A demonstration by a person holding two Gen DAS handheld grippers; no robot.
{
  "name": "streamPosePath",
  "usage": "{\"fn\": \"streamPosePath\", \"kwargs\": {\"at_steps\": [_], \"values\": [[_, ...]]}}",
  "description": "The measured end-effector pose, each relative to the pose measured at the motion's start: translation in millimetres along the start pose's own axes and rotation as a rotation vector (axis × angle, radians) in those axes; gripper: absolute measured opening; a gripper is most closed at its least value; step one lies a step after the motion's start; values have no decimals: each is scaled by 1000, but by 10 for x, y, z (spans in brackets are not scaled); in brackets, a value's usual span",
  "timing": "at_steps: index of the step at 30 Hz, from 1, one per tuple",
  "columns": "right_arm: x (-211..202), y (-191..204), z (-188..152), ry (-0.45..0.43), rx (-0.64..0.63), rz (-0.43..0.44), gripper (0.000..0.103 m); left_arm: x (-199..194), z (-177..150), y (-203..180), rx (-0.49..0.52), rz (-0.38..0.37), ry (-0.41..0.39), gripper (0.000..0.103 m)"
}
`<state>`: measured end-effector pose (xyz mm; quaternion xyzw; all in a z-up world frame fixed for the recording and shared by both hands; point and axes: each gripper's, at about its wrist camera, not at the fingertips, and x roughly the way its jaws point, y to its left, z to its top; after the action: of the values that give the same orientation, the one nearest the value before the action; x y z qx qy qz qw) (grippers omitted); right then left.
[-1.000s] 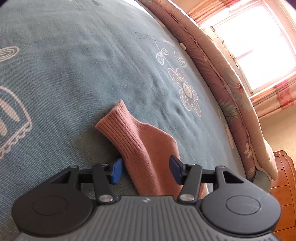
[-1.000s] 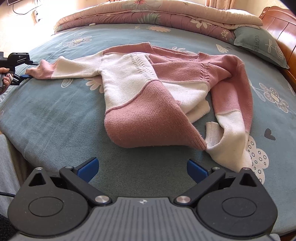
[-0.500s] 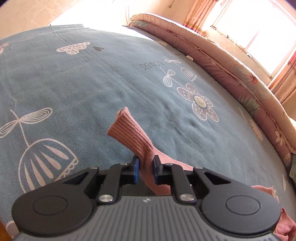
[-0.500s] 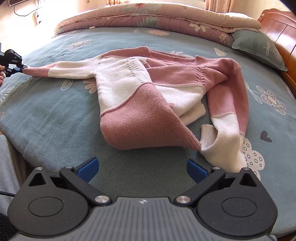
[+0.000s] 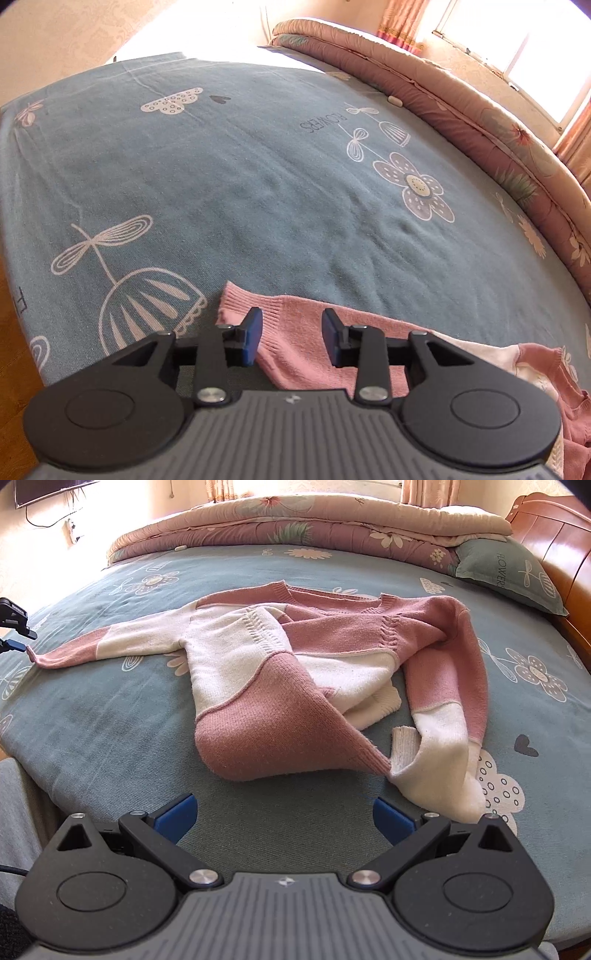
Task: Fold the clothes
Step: 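Move the left gripper over the pink sweater hem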
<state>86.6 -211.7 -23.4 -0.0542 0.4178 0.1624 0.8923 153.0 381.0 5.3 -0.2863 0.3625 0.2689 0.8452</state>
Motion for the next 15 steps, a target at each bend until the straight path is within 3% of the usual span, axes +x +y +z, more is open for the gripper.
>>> {"fn": "streamPosePath", "kwargs": {"at_steps": [6,9,15], "values": [[-13,-157,-75,3,39,-16,103,-139,-345,-694,166,-160,77,47],[-44,-249,-121,0,59,-26,103,-128,-689,-1147,283,-227,139,54],[-89,-477,-242,4,104,-56,103,-150,-1427,-1968,507,-339,251,55]]}}
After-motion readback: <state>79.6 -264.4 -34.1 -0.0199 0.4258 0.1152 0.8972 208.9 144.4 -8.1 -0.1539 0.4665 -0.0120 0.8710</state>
